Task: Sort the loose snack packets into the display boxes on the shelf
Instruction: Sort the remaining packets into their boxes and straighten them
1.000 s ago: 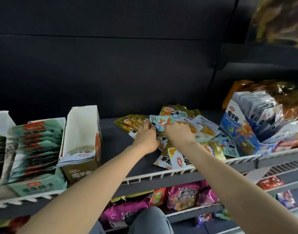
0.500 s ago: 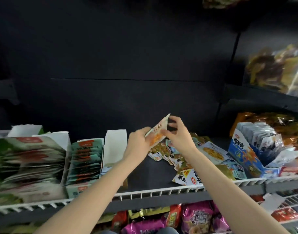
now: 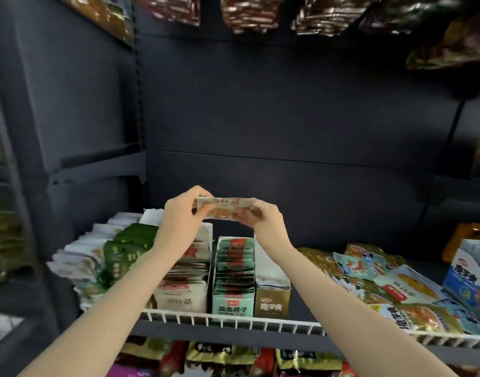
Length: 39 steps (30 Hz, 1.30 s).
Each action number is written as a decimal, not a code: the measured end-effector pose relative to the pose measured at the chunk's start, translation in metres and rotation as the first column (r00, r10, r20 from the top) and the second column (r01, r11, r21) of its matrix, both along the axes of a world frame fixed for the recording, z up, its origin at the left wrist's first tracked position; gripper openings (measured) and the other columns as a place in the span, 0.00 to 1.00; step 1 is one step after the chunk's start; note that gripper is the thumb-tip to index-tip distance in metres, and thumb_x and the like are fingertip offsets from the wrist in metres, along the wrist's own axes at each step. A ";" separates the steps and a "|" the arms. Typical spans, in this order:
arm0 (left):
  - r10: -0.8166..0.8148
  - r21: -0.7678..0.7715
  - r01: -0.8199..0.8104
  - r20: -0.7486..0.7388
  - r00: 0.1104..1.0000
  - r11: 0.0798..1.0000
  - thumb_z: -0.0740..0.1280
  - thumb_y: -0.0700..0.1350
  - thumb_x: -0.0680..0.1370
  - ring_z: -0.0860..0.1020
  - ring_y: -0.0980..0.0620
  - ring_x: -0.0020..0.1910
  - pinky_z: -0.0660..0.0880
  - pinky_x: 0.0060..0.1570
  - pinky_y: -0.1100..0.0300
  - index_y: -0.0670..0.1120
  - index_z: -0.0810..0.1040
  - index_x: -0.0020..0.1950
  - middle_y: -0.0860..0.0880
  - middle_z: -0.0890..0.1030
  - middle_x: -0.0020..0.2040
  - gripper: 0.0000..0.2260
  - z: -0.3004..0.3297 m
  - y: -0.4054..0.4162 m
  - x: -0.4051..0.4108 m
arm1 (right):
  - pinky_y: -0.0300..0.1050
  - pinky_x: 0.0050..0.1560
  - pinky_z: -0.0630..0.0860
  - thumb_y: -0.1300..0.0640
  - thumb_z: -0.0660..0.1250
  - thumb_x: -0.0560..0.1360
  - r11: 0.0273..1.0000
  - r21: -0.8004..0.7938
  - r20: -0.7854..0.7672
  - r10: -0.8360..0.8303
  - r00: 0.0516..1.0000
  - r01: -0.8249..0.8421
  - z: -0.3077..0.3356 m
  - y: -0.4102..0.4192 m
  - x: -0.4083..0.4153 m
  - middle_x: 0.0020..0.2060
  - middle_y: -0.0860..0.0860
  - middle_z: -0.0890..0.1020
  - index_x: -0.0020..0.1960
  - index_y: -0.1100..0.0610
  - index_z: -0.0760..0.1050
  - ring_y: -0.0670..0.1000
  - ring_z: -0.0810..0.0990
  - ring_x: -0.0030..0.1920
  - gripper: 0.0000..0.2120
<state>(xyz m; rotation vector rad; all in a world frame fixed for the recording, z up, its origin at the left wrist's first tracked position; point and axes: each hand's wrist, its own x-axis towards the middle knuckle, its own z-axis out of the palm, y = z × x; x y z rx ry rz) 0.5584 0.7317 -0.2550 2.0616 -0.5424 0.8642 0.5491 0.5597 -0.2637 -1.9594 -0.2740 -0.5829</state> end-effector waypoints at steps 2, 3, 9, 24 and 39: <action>0.050 0.015 -0.050 -0.013 0.999 0.999 0.69 0.45 0.76 0.80 0.45 0.38 0.77 0.42 0.50 0.52 0.76 0.46 0.47 0.82 0.40 0.03 0.000 0.024 0.004 | 0.55 0.54 0.79 0.57 0.65 0.77 0.999 0.029 -0.035 0.035 0.999 -0.034 -0.002 0.023 0.008 0.46 0.49 0.84 0.51 0.51 0.81 0.51 0.83 0.49 0.07; 0.070 0.025 -0.069 -0.018 0.997 0.997 0.68 0.46 0.76 0.80 0.46 0.39 0.78 0.43 0.50 0.51 0.76 0.47 0.47 0.82 0.41 0.03 0.000 0.033 0.006 | 0.54 0.53 0.79 0.58 0.65 0.77 0.998 0.037 -0.049 0.052 0.997 -0.050 -0.003 0.033 0.011 0.46 0.49 0.85 0.51 0.52 0.81 0.51 0.83 0.48 0.07; 0.059 0.091 -0.042 -0.186 0.981 0.995 0.67 0.44 0.77 0.78 0.55 0.41 0.72 0.38 0.68 0.49 0.73 0.55 0.54 0.80 0.43 0.08 -0.012 0.066 0.015 | 0.31 0.32 0.72 0.56 0.65 0.77 0.975 -0.221 -0.147 -0.011 0.989 -0.022 -0.005 0.057 0.023 0.32 0.46 0.79 0.47 0.56 0.81 0.44 0.75 0.30 0.06; 0.137 0.438 -0.073 -0.115 0.984 0.896 0.62 0.54 0.77 0.74 0.57 0.48 0.71 0.53 0.56 0.53 0.78 0.52 0.59 0.79 0.48 0.09 -0.010 0.051 0.003 | 0.39 0.57 0.73 0.56 0.62 0.78 0.931 -0.309 -0.184 0.140 0.973 -0.192 -0.005 0.041 0.013 0.49 0.43 0.83 0.54 0.50 0.80 0.42 0.79 0.53 0.10; -0.181 0.307 0.337 -0.441 0.879 0.890 0.60 0.45 0.78 0.75 0.47 0.56 0.73 0.56 0.51 0.43 0.73 0.62 0.46 0.75 0.58 0.14 -0.062 -0.227 -0.003 | 0.47 0.48 0.75 0.60 0.60 0.78 0.839 -0.372 -0.288 -0.511 0.810 0.397 -0.078 -0.177 -0.026 0.50 0.54 0.82 0.58 0.58 0.77 0.54 0.80 0.50 0.11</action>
